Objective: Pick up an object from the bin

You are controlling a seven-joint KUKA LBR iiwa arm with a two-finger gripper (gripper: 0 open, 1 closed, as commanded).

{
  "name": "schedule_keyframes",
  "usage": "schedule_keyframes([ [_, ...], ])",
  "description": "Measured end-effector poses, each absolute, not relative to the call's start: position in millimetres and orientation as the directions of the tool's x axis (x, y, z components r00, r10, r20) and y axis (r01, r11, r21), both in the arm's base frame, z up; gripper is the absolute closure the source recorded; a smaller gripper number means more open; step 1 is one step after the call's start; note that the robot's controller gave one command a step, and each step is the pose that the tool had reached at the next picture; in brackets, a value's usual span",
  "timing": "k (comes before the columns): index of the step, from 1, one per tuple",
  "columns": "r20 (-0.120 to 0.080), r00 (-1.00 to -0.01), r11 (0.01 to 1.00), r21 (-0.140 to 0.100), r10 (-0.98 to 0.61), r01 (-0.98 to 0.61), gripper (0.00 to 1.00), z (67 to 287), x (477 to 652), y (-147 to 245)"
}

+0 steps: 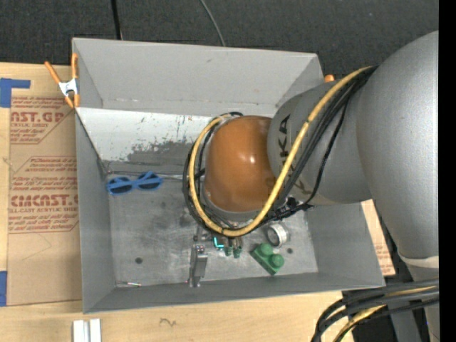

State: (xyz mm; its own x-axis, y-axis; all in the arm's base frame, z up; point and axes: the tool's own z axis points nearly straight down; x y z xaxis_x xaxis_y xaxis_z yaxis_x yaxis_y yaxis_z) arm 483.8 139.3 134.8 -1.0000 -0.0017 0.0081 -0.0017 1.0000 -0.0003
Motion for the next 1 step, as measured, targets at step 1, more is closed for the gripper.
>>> schedule_keyframes([
  [1,0.002,-0.996,0.996,-0.003,-0.09,-0.09,0.0,108.3,504.8,66.0],
])
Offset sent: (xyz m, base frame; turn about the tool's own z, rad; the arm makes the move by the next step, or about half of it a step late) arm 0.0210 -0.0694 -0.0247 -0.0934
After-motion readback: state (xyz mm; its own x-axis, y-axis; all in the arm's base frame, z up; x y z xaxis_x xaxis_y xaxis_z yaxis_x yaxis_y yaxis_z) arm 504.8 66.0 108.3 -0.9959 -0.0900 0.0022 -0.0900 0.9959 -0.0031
